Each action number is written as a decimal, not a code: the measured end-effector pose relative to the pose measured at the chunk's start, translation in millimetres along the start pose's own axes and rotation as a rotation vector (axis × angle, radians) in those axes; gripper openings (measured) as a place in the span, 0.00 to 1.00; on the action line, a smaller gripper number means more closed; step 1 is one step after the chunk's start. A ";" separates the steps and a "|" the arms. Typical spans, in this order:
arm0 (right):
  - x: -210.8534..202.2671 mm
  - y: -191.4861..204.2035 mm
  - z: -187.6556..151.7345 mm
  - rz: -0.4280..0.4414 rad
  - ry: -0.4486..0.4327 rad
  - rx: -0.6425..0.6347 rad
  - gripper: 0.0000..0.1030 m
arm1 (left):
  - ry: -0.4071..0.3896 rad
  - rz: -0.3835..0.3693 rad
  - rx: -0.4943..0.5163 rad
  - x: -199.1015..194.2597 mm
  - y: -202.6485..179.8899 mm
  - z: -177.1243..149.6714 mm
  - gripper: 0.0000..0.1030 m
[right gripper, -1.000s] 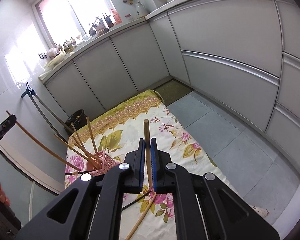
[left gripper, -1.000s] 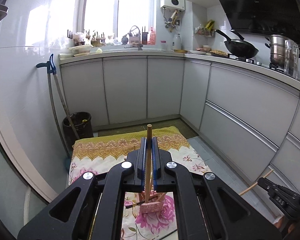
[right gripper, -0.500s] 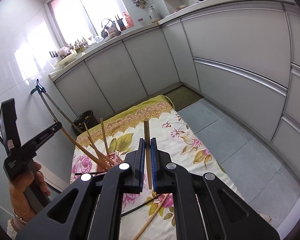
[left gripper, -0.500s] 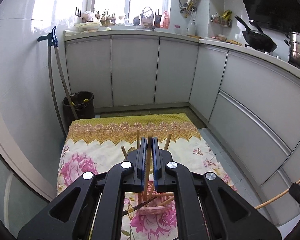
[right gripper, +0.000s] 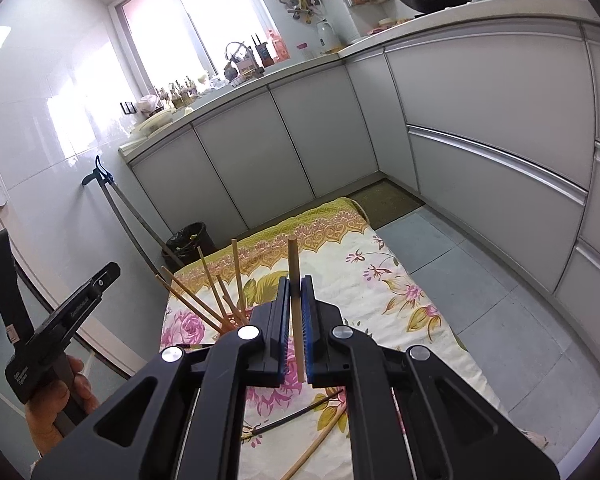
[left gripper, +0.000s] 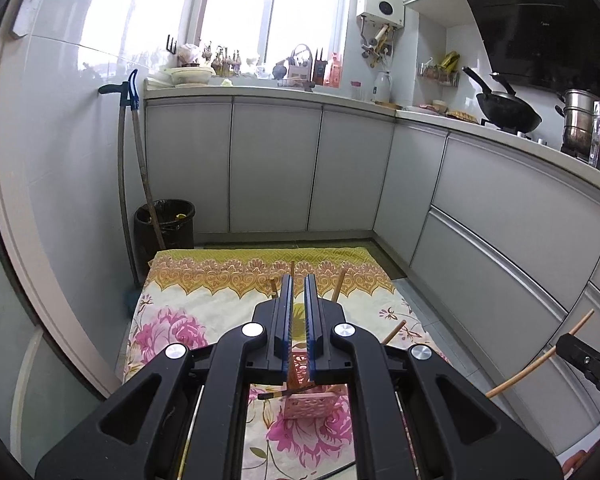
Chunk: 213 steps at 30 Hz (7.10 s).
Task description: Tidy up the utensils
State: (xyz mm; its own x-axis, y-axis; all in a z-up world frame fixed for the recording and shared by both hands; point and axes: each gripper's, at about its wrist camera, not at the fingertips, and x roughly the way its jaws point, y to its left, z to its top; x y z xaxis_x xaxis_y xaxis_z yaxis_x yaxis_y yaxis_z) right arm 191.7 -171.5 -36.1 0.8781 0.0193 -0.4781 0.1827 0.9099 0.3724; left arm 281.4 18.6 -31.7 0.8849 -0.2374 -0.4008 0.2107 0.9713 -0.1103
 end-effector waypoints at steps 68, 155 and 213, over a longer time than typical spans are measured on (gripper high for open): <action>76.1 -89.9 -52.7 -0.225 0.377 0.143 0.85 | 0.538 -0.382 0.409 33.3 -71.6 -137.9 0.26; 143.6 -48.7 -124.9 -0.336 0.434 -0.072 0.05 | 0.527 -0.299 0.238 36.9 -24.7 -133.3 0.03; -37.8 -21.6 31.6 -0.056 -0.156 -0.064 0.05 | 0.048 -0.049 0.241 10.5 -77.8 56.4 0.03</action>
State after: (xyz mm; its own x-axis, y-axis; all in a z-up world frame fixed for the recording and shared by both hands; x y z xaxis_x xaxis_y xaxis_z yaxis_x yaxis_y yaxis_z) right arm 168.5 -205.0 -0.9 0.9263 -0.0924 -0.3652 0.2091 0.9325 0.2946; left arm 297.7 -58.7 23.9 0.8517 -0.2790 -0.4435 0.3508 0.9324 0.0871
